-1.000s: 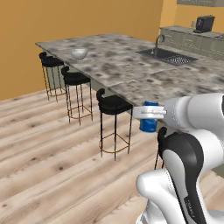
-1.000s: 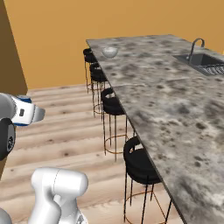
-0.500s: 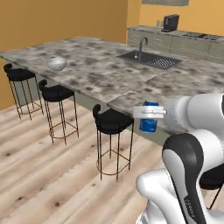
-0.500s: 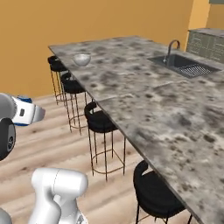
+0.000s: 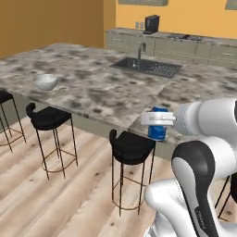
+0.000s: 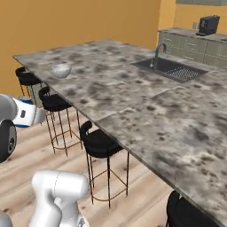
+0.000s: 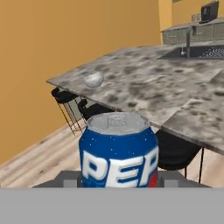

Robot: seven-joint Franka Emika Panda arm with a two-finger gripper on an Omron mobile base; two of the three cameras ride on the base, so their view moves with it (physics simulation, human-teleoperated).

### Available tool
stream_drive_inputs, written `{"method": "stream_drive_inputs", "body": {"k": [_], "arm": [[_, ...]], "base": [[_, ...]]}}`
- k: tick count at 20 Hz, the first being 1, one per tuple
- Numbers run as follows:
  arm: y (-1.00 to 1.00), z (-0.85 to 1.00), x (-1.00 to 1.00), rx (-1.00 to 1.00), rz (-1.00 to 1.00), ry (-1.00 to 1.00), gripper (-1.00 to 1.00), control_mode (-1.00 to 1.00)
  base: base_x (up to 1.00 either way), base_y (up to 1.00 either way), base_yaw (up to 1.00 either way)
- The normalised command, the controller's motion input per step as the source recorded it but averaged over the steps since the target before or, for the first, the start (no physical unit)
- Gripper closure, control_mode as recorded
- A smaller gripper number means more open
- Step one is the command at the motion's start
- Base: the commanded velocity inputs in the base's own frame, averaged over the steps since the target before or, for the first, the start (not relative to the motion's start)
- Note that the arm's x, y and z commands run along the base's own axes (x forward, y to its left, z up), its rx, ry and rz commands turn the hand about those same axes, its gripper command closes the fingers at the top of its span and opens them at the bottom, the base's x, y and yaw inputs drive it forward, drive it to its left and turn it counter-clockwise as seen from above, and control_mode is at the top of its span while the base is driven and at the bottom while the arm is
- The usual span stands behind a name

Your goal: Open the fridge, grab two sodas, and place both sodas inside the bowl with ice on the dining counter.

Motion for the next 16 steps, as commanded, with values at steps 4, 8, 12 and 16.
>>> {"method": "stream_drive_inputs", "body": {"k": [4, 8, 12, 16], "arm": [[0.00, 0.00, 0.00, 0.00, 0.00, 0.00, 1.00, 1.00], [0.00, 0.00, 0.00, 0.00, 0.00, 0.00, 1.00, 1.00], [0.00, 0.00, 0.00, 0.00, 0.00, 0.00, 1.00, 1.00], [0.00, 0.00, 0.00, 0.00, 0.00, 0.00, 1.00, 1.00]], "base": [[0.58, 0.97, -0.34], [0.45, 1.00, -0.31], [0.41, 1.00, -0.31], [0.40, 1.00, -0.30]]}}
